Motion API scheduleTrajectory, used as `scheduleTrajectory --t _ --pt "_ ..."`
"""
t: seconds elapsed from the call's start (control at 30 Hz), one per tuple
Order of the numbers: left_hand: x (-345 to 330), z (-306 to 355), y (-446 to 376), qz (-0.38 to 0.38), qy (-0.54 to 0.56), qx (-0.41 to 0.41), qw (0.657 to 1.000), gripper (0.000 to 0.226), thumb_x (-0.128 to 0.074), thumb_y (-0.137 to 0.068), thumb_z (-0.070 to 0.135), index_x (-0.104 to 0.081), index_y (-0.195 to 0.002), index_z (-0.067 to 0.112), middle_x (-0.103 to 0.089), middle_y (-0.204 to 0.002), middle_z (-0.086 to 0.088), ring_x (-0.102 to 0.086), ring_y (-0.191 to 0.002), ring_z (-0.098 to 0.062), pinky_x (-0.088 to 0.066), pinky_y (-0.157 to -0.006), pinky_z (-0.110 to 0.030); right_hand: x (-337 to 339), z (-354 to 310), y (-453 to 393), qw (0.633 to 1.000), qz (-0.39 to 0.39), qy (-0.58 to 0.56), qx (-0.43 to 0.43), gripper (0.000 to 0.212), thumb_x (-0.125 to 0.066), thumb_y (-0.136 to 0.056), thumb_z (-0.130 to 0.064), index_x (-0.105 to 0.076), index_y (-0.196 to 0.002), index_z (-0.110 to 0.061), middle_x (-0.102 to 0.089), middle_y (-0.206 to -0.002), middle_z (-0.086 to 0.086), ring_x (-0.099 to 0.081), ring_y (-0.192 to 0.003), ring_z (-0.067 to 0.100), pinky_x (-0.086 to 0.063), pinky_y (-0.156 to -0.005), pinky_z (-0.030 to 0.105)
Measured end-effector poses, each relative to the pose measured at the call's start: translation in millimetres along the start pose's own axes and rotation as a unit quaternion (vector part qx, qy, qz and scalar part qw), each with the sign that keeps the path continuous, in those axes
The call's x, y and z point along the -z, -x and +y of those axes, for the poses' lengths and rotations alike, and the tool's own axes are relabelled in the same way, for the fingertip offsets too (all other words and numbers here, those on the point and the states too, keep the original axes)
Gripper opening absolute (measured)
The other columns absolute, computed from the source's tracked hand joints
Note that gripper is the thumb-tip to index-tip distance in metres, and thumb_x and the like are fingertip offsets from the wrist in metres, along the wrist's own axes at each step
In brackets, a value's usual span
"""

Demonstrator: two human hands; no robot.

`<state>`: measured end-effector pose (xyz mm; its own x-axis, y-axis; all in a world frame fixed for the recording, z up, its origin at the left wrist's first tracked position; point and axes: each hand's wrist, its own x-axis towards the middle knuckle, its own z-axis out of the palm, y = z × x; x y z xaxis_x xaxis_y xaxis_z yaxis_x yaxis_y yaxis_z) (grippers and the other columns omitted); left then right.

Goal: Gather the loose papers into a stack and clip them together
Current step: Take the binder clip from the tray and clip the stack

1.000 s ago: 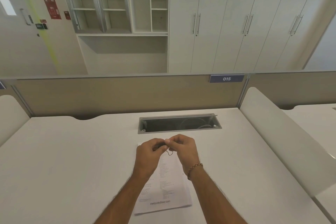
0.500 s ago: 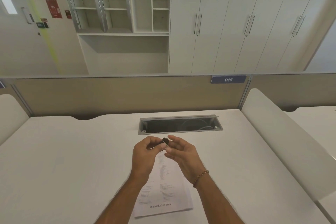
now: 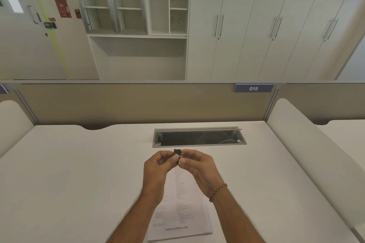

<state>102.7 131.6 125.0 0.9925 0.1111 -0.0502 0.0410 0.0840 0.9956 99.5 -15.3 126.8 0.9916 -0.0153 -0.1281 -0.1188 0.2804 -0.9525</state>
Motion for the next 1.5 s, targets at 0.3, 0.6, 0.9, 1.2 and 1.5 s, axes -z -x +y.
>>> scheduleTrajectory --t 0.3,0.6,0.9,1.2,1.5 --pt "3 -9 -15 0.0 -0.054 0.006 0.999 0.01 -0.077 -0.088 0.017 -0.074 -0.092 0.025 -0.079 -0.083 0.011 -0.077 -0.082 -0.014 -0.058 -0.07 -0.015 1 12 -18 0.999 0.032 0.033 -0.023 0.026 -0.08 -0.082 -0.011 -0.077 -0.107 -0.009 -0.078 -0.102 0.007 -0.074 -0.098 0.027 -0.06 -0.091 0.036" --pt "6 -22 -33 0.009 -0.108 0.017 0.994 0.007 -0.077 -0.088 0.017 -0.072 -0.09 0.021 -0.077 -0.086 0.006 -0.076 -0.081 -0.017 -0.054 -0.069 -0.016 4 26 -36 0.997 -0.008 -0.022 -0.071 0.031 -0.077 -0.084 -0.007 -0.073 -0.114 -0.001 -0.074 -0.113 0.016 -0.071 -0.108 0.032 -0.055 -0.1 0.041" --pt "4 -46 -47 0.031 -0.102 0.032 0.994 0.011 -0.076 -0.089 0.033 -0.07 -0.099 0.03 -0.075 -0.097 0.014 -0.073 -0.091 -0.015 -0.053 -0.075 -0.018 3 37 -57 0.989 0.1 0.082 -0.074 0.015 -0.073 -0.088 -0.01 -0.078 -0.101 -0.006 -0.077 -0.099 0.008 -0.072 -0.094 0.028 -0.062 -0.082 0.033" --pt "33 -118 -67 0.084 -0.287 0.131 0.945 0.036 -0.066 -0.096 0.02 -0.055 -0.13 0.022 -0.054 -0.138 -0.006 -0.058 -0.124 -0.029 -0.057 -0.093 -0.039 28 80 -85 0.956 0.18 0.151 -0.176 0.007 -0.079 -0.079 -0.002 -0.078 -0.085 0.002 -0.075 -0.08 0.015 -0.065 -0.065 0.024 -0.056 -0.061 0.029" --pt "33 -141 -98 0.056 -0.362 0.199 0.909 0.042 -0.065 -0.089 0.024 -0.052 -0.13 0.022 -0.06 -0.127 -0.01 -0.063 -0.108 -0.03 -0.062 -0.084 -0.046 32 102 -107 0.912 0.225 0.217 -0.267 0.041 -0.077 -0.07 0.001 -0.049 -0.043 -0.01 -0.046 -0.031 -0.001 -0.04 -0.025 0.012 -0.035 -0.037 0.015"
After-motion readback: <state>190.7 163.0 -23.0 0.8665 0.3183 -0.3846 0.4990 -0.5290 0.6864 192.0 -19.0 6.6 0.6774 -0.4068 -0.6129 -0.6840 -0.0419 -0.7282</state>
